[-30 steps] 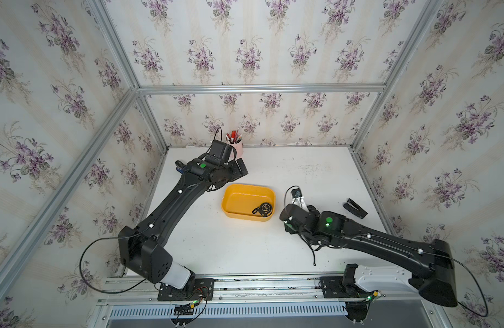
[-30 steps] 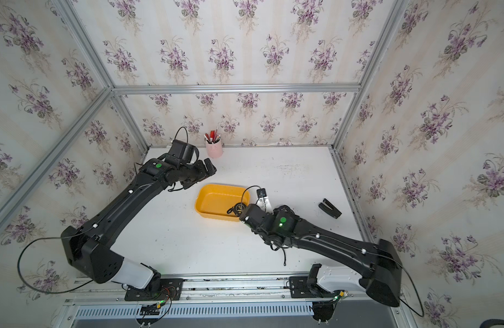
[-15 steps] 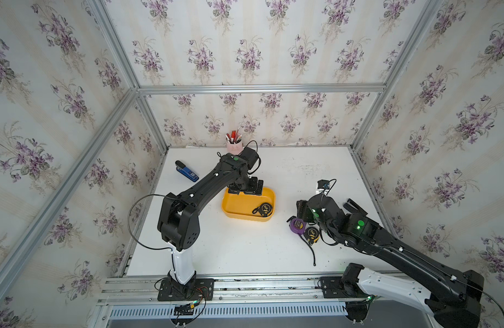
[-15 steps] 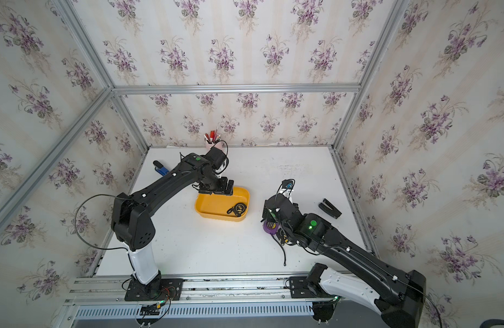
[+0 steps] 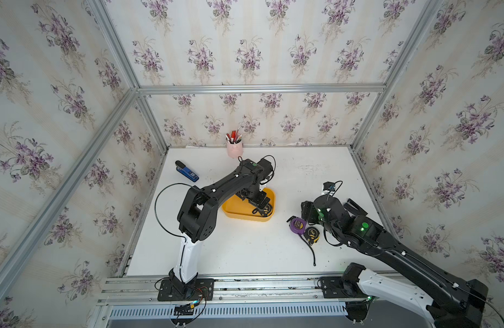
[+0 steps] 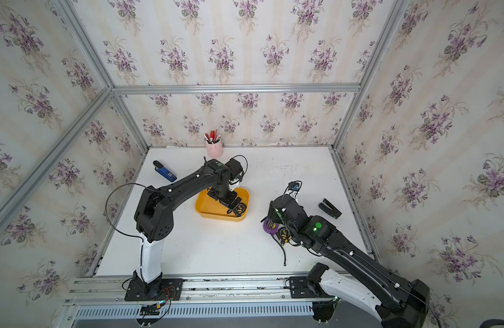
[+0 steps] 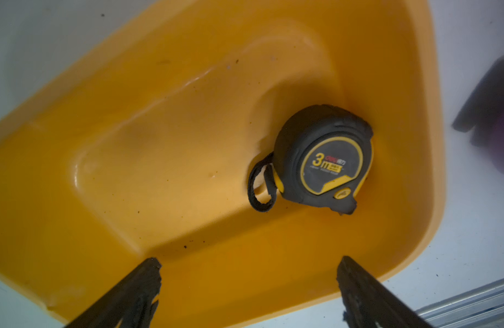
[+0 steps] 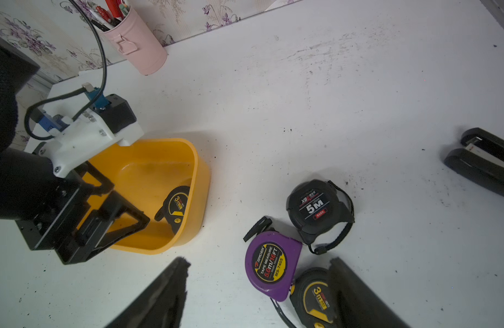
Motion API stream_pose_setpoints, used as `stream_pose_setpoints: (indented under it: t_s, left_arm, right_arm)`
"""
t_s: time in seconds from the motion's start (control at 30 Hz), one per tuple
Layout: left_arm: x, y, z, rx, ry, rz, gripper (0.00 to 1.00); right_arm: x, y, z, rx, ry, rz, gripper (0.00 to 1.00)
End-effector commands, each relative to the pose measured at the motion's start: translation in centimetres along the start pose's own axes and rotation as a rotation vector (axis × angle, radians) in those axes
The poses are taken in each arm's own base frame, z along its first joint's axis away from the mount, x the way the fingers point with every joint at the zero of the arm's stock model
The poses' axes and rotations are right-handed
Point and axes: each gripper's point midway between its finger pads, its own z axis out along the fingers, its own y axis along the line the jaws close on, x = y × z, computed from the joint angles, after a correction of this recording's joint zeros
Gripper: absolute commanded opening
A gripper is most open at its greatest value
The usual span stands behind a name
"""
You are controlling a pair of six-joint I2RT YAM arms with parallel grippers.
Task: Take the tape measure out of the storage box
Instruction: Pick up the tape measure from the storage box.
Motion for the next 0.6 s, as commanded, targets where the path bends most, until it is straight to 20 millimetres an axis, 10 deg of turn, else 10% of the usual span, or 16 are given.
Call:
stream_pose_setpoints:
  t_s: [0.0,0.57]
  left_arm:
    - [-1.1,-0.1,0.5,-0.013,-0.029,0.076,1.00]
    - [-2.2,-2.5,3.4,0.072,-0.034,0.209,1.00]
  right_arm:
    - [-0.4,0.4,0.1,-0.017,-0.012,0.012,0.80]
    - [0.2,-0.2,0.8,-0.014,0.008,0.027,0.81]
